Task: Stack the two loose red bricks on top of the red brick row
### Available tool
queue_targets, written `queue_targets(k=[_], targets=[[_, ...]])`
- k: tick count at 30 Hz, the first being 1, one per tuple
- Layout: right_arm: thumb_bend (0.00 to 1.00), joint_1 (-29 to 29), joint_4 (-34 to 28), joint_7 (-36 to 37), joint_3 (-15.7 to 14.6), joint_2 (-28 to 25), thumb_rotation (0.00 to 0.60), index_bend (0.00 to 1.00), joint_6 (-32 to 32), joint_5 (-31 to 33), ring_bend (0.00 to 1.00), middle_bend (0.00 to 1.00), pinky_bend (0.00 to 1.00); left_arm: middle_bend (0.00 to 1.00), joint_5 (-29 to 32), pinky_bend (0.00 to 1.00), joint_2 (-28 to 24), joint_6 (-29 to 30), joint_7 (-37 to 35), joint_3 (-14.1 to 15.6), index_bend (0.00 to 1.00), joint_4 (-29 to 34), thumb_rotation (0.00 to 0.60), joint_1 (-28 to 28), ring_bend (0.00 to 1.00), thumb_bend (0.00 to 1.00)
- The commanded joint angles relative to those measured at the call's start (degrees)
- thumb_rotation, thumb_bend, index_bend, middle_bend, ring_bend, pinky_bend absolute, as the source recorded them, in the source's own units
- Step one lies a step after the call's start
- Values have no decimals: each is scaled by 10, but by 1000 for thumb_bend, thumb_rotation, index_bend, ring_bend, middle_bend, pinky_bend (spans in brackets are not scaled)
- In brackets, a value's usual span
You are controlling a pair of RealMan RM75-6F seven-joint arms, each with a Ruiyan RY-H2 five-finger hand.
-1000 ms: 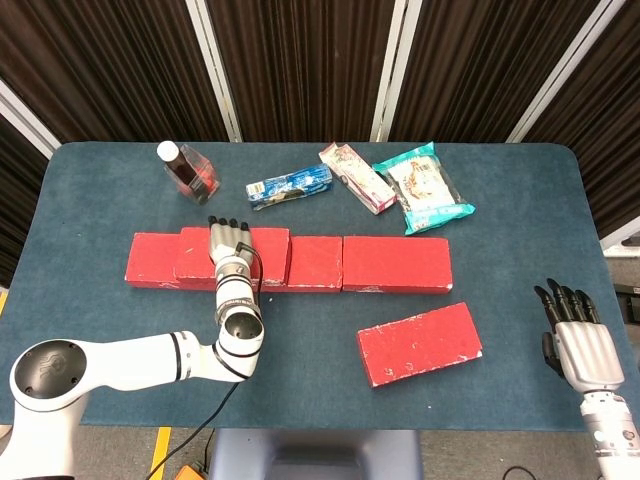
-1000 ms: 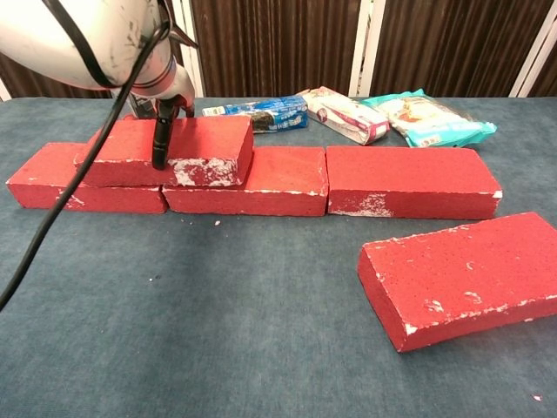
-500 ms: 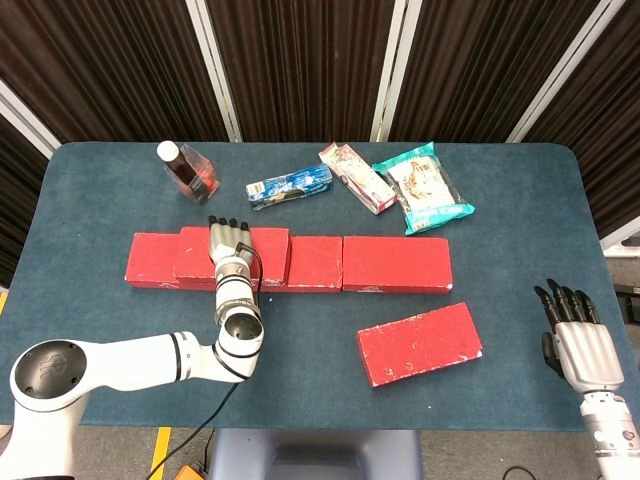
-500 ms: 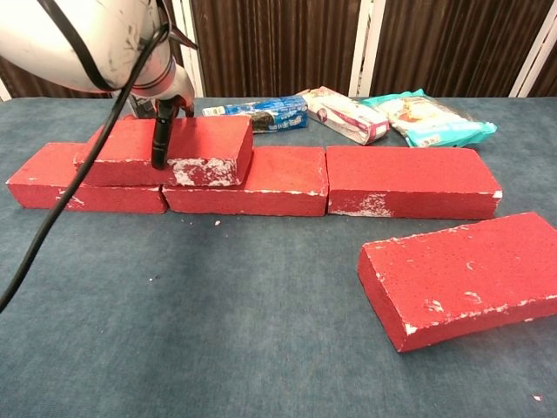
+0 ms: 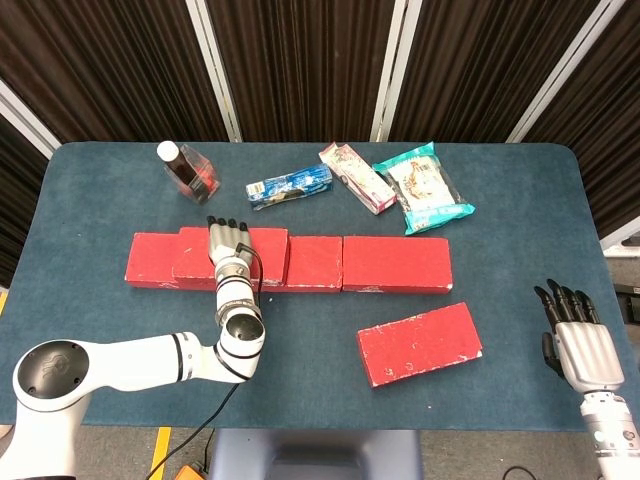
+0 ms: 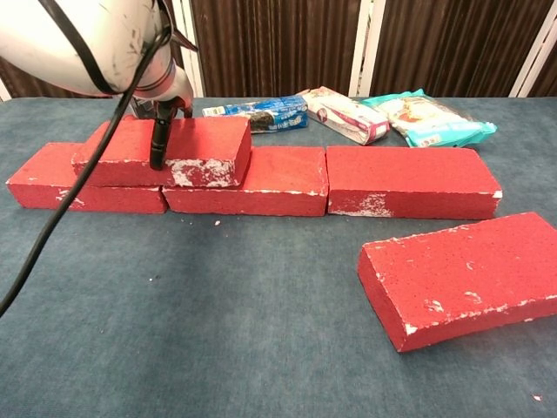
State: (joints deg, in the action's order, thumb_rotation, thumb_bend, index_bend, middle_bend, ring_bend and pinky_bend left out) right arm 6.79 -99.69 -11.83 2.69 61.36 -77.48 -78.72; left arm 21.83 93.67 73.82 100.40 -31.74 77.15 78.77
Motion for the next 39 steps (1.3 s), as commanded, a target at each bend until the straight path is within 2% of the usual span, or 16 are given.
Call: queue_targets(k=[1, 20, 39], targets=[[715, 0, 0, 0, 0, 0, 600, 152, 0, 0, 0, 69, 0, 0, 1, 15, 1, 1, 1, 0, 0, -1, 600, 0, 0, 283], [715, 0, -1, 0, 0, -1, 600, 152, 0, 2, 0, 69, 0, 0, -3, 15, 2, 1, -1, -4, 0, 0, 600, -2, 0, 223], [714, 0, -3, 0, -1, -2, 600, 152, 2, 3, 0, 69, 0, 0, -8, 15, 4, 2, -2, -1, 0, -4, 600, -3, 0, 218]])
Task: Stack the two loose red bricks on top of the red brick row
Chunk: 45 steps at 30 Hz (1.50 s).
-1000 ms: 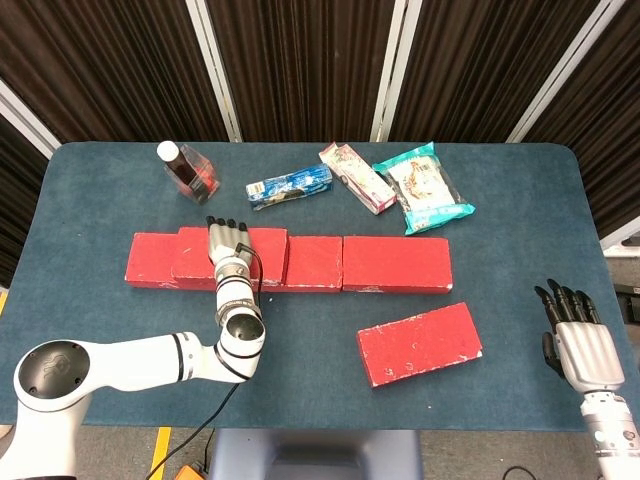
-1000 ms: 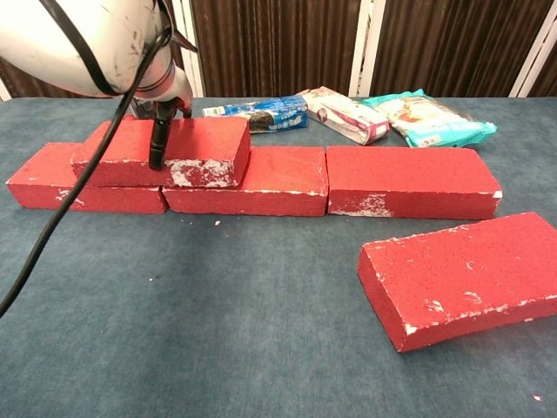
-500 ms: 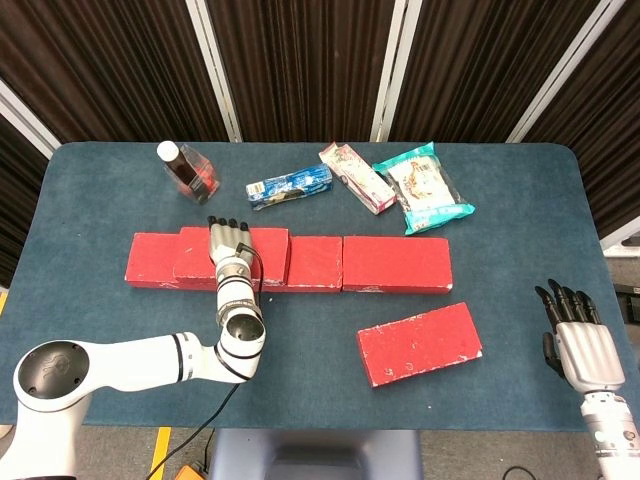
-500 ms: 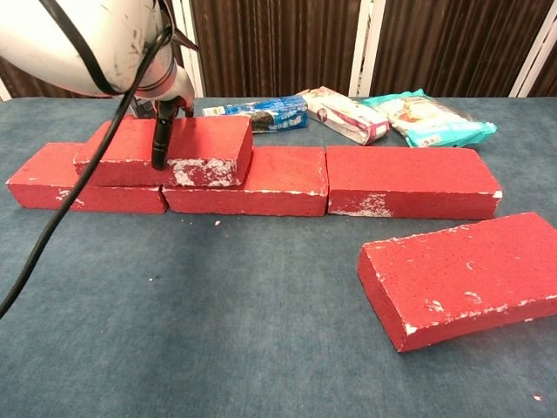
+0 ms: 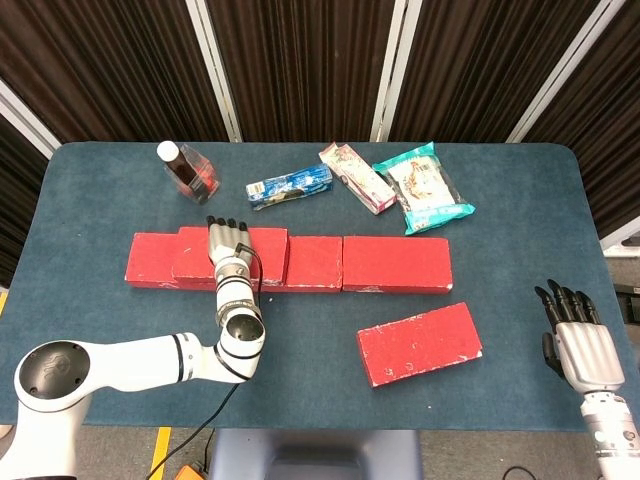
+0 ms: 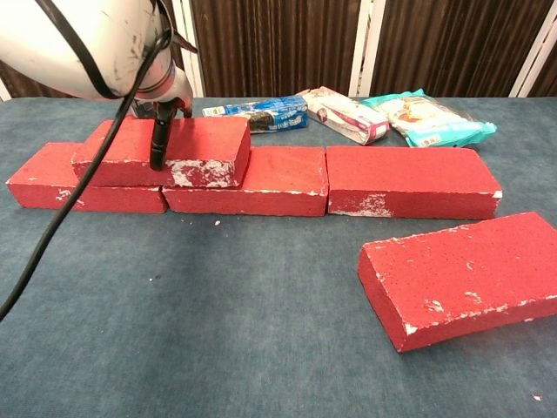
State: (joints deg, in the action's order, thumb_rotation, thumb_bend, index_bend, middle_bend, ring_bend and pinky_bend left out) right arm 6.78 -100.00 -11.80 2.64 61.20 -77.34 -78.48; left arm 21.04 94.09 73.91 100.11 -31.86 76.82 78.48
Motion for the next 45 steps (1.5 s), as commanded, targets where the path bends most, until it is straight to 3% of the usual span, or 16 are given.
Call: queue_targets(k=[1, 26, 30, 45], targets=[[714, 0, 0, 0, 0, 0, 600, 152, 1, 1, 0, 69, 0, 0, 0, 15, 0, 2, 1, 0, 0, -1, 600, 0, 0, 218], [715, 2, -2, -3, 1, 0, 600, 157, 4, 6, 0, 69, 0, 0, 1, 14, 0, 5, 3, -3, 0, 1, 600, -2, 0, 199], [715, 1, -2, -2, 1, 0, 600, 157, 3, 6, 0, 69, 0, 0, -1, 14, 0, 5, 1, -3, 0, 3, 600, -3, 0, 0], [714, 2, -2, -2, 1, 0, 600, 155, 4, 8, 0, 69, 0, 0, -18, 14, -6, 12, -9, -3, 0, 24, 600, -2, 0, 0]])
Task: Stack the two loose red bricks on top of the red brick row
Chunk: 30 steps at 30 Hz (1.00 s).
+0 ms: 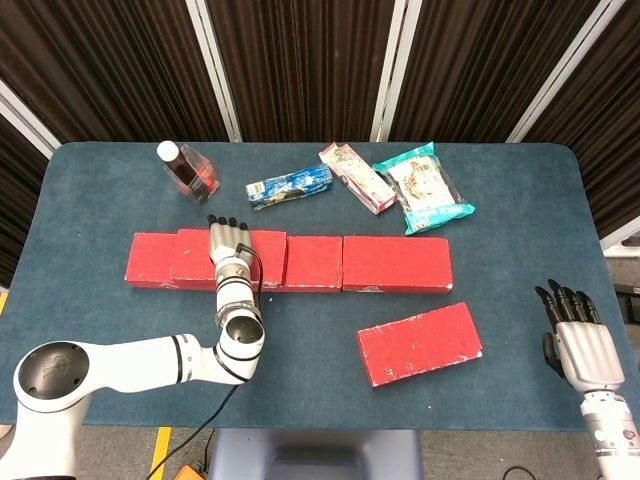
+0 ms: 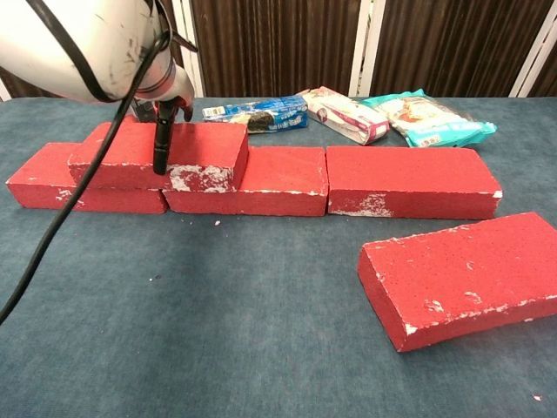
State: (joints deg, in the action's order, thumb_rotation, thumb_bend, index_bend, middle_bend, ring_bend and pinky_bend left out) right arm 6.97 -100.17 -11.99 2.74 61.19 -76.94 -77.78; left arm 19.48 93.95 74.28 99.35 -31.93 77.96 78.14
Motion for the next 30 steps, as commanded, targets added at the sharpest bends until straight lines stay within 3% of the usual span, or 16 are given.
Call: queue_targets(k=[1, 7, 10, 14, 16, 18, 23, 27, 30], targets=[[714, 0, 0, 0, 0, 0, 600, 155, 0, 1, 0, 69, 0, 0, -3, 14, -8, 12, -3, -5, 0, 22, 600, 2, 0, 0], [714, -1, 0, 5, -1, -2, 600, 155, -1, -3, 0, 69, 0, 0, -10, 14, -62, 11, -40, -39, 0, 119, 600, -15, 0, 0], [715, -2, -1, 8, -2, -3, 600, 155, -2, -5, 0, 69, 0, 0, -22, 10, -117, -52, -78, -58, 0, 190, 600, -58, 0, 0], [715, -5, -4, 17, -4, -7, 600, 155, -8, -13, 0, 69, 0, 0, -104, 5, -221, -158, -164, -63, 0, 295, 600, -152, 0, 0], [715, -6, -5, 20, -5, -8, 600, 155, -10, -16, 0, 69, 0, 0, -159, 5, -268, -193, -211, -59, 0, 340, 600, -204, 0, 53], [714, -7, -5, 22, -6, -9, 600, 155, -12, -20, 0, 69, 0, 0, -262, 6, -322, -222, -268, -47, 0, 389, 600, -276, 0, 176], [715, -8, -6, 24, -7, -10, 600, 155, -13, -23, 0, 69, 0, 0, -570, 4, -409, -227, -481, -28, 0, 445, 600, -496, 0, 190], [714, -8, -6, 21, -7, -9, 600, 156, -11, -23, 0, 69, 0, 0, -805, 4, -417, -167, -679, 18, 0, 403, 600, -642, 0, 191], [714, -7, -6, 18, -7, -7, 600, 156, -10, -21, 0, 69, 0, 0, -950, 3, -403, -92, -786, 84, 0, 339, 600, -715, 0, 189]])
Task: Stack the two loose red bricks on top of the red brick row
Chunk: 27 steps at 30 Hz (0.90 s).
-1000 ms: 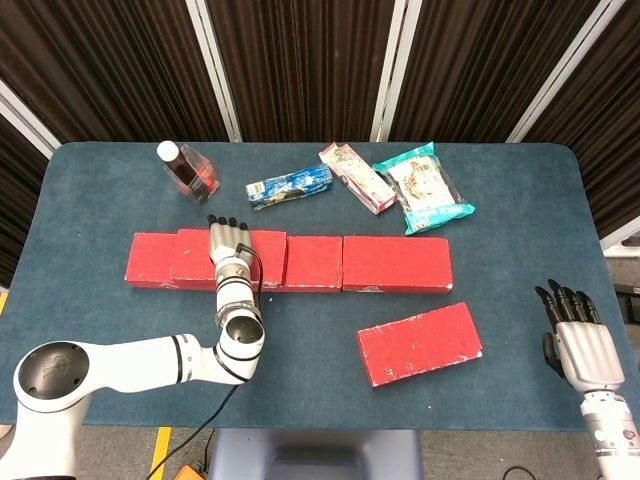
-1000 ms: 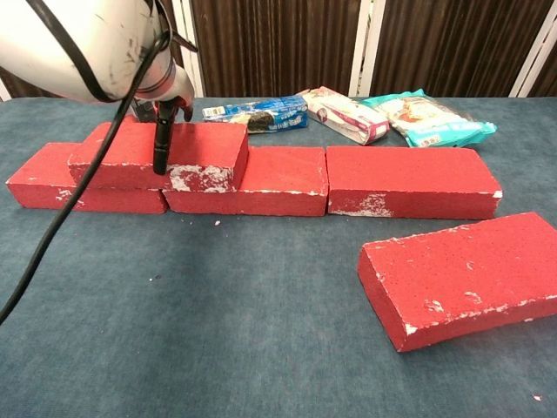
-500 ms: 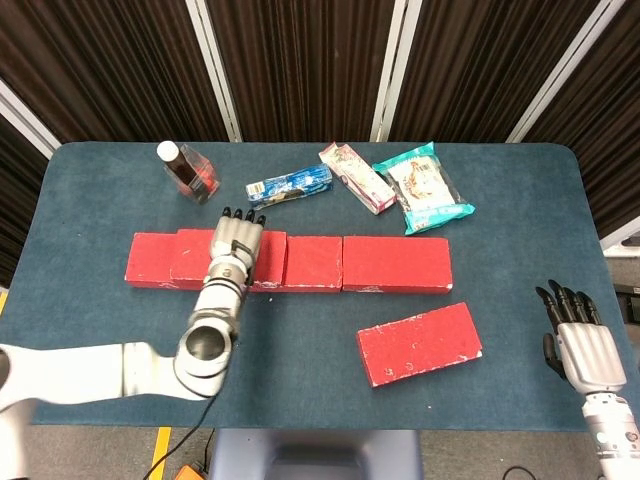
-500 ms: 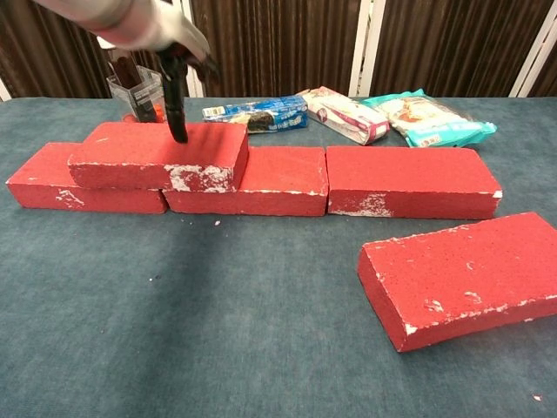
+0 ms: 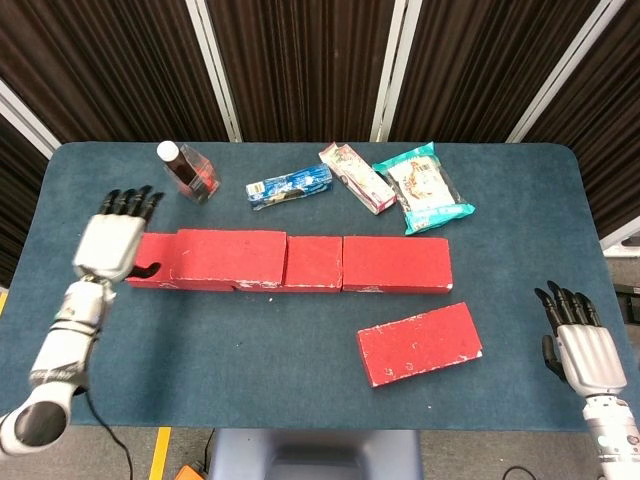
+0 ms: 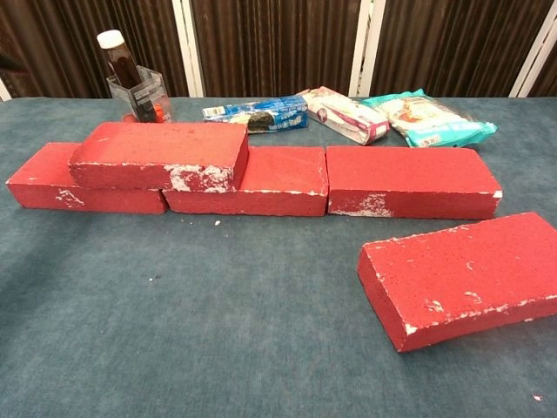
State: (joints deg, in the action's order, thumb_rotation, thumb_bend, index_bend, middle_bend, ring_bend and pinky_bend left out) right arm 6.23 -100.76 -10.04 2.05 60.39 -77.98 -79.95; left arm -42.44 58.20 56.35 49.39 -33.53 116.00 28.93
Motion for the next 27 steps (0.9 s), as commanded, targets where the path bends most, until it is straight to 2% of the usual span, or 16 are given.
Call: queue_targets(k=[1, 4, 8, 11, 15, 20, 21, 24, 27], targets=[[714, 0, 0, -2, 1, 2, 600, 156, 0, 1, 0, 69, 0, 0, -362, 2, -39, 112, -310, 118, 0, -62, 600, -239, 0, 188], [714, 1, 1, -8, 0, 4, 600, 156, 1, 2, 0, 69, 0, 0, -422, 0, -3, 177, -384, 166, 0, -133, 600, -273, 0, 189], [714, 2, 1, -15, -1, 8, 600, 156, 3, 2, 0, 69, 0, 0, -441, 0, 45, 221, -427, 199, 0, -205, 600, -285, 0, 190], [714, 1, 1, -17, -3, 9, 600, 156, 3, 0, 0, 69, 0, 0, -451, 0, 68, 240, -426, 216, 0, -237, 600, -286, 0, 194], [714, 4, -2, -19, -8, 10, 600, 156, 10, -8, 0, 69, 0, 0, -460, 0, 71, 258, -440, 225, 0, -250, 600, -283, 0, 196], [709, 27, -28, -21, -32, -4, 600, 152, 71, -28, 0, 69, 0, 0, -461, 0, 71, 270, -457, 237, 0, -255, 600, -281, 0, 196], [669, 35, -40, -21, -36, -12, 600, 148, 86, -33, 0, 69, 0, 0, -461, 0, 71, 271, -457, 238, 0, -256, 600, -280, 0, 196], [435, 62, -89, -49, -42, -41, 600, 123, 130, -42, 0, 70, 0, 0, -458, 0, 71, 276, -463, 242, 0, -256, 600, -278, 0, 195], [125, 90, -154, -107, -40, -71, 600, 66, 173, -19, 0, 54, 0, 0, -457, 0, 70, 280, -471, 246, 0, -257, 600, -276, 0, 196]])
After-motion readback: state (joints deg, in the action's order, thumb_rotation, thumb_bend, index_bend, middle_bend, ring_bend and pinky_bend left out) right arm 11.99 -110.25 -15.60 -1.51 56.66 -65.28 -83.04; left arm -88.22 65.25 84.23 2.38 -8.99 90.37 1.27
